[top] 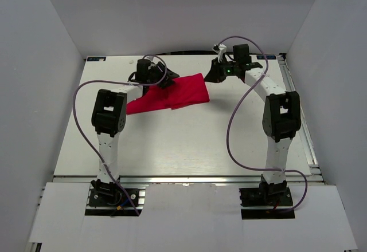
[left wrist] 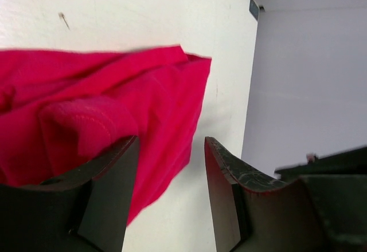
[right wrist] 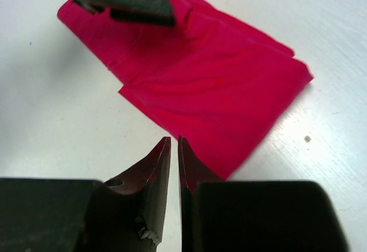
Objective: Fold and stack the t-shirts
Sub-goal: Fold the folded rectangular tshirt in 1/3 of the way, then grab one side of the 2/3 rectangular tshirt with left arm
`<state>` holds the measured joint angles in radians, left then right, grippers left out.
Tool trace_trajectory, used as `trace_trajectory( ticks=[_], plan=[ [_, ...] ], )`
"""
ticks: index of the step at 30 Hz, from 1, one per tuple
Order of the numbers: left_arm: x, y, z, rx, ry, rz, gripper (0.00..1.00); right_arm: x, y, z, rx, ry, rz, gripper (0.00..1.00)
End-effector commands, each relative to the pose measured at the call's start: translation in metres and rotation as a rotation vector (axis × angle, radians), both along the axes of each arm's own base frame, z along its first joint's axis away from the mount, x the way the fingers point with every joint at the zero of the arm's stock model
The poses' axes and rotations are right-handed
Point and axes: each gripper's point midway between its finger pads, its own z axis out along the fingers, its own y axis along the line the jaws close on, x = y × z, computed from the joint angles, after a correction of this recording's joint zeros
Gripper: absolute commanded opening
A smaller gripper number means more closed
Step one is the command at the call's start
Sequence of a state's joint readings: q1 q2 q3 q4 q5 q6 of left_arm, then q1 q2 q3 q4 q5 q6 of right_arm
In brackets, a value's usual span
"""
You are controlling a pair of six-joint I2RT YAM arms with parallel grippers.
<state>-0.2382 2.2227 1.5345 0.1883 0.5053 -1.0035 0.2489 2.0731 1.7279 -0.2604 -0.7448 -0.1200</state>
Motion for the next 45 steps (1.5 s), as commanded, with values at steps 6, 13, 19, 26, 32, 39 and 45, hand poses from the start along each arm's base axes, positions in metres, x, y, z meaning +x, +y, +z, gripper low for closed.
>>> trace_trajectory(
  ticks=[6,13,19,26,32,39,45],
  plan=[
    [0.027,0.035,-0.016,0.121,0.025,0.201,0.59,-0.019,-0.005,0.032,0.035,-0.035,0.016,0.15],
    [0.023,0.052,-0.056,0.189,0.119,0.235,0.59,-0.028,-0.018,0.036,0.024,-0.03,-0.004,0.15],
    [0.028,0.062,-0.035,0.175,0.064,0.241,0.6,-0.033,-0.03,0.045,0.007,-0.042,-0.006,0.15],
    [0.032,0.051,0.086,0.12,-0.204,0.108,0.71,-0.035,-0.046,0.065,-0.007,-0.095,0.006,0.16],
    [-0.01,0.102,0.108,0.23,-0.16,0.171,0.81,-0.042,-0.052,0.06,-0.012,-0.079,0.004,0.16],
    [-0.075,0.2,0.061,0.281,0.009,0.284,0.82,-0.05,-0.052,0.055,-0.012,-0.069,0.007,0.18],
    [-0.091,0.247,0.03,0.42,0.094,0.313,0.83,-0.052,-0.052,0.05,-0.002,-0.048,0.005,0.18]
  ],
)
